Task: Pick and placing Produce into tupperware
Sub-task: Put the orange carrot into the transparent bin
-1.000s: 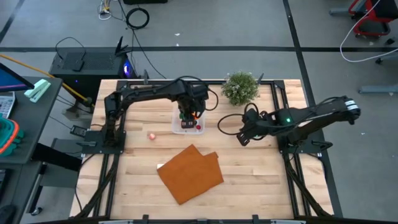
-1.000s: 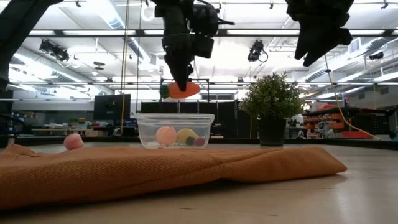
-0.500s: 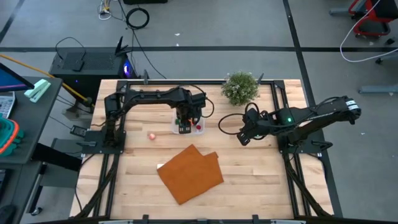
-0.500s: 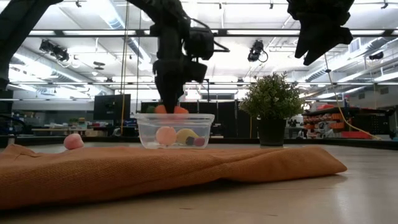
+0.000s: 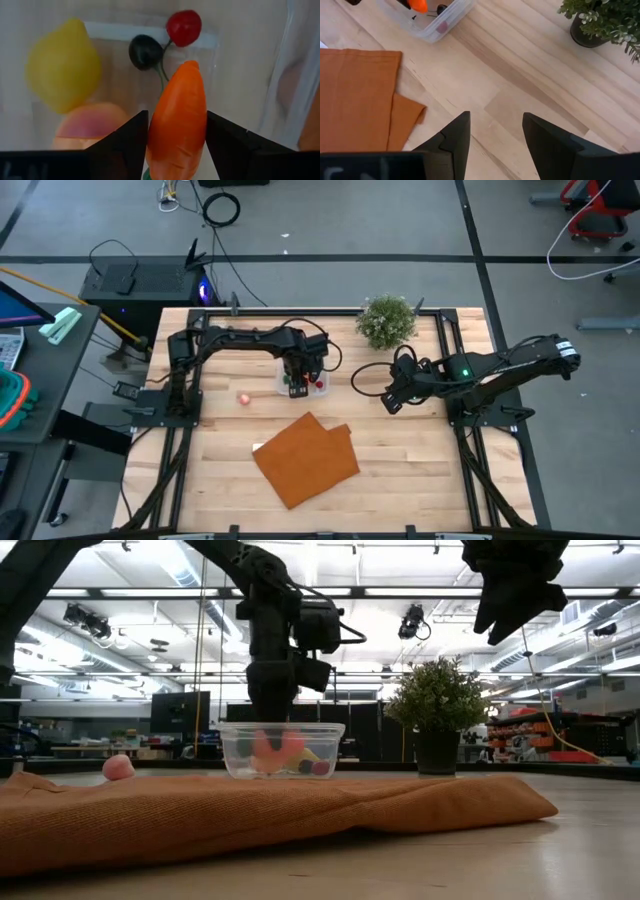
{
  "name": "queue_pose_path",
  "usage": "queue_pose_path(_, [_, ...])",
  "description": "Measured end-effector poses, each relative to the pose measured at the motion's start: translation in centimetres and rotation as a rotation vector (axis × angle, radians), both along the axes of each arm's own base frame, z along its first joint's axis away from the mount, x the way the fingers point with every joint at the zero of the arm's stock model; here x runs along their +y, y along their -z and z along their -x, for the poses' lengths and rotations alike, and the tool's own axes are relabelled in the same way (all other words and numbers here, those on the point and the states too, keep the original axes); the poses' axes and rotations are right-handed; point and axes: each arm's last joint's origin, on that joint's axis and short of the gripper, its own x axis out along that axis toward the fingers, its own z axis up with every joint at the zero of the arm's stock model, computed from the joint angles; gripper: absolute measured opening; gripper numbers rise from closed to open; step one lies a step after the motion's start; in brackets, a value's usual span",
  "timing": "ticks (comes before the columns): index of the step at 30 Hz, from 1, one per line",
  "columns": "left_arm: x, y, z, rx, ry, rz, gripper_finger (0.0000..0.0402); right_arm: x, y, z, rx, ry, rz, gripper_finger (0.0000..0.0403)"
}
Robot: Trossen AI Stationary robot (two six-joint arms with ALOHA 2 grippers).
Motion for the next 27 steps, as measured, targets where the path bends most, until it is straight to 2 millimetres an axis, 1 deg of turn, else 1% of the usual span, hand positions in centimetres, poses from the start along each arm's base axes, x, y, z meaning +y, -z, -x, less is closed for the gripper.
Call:
queue_pose_path(4, [0.2,0.0,0.0,-0.022,-0.001,0.030,0.0196,0.0,0.0,0.0,0.000,0.000,0.000,0.0151])
queue_pose_path(11, [0.9,0.0,0.0,-0.044,-0.014,0.043,0.0189,0.0,0.0,0.0,-0.003,0.007,-0.004,0.0151])
queue_pose_path(16, [1.3,0.0,0.0,-0.052,-0.019,0.039,0.0193,0.0,0.0,0.0,-0.004,0.007,-0.005,0.0151])
queue_pose_path(27, [1.1,1.0,-0.4,-0.040,0.016,0.044,0.0191,0.0,0.0,0.0,-0.005,0.008,-0.005,0.0151])
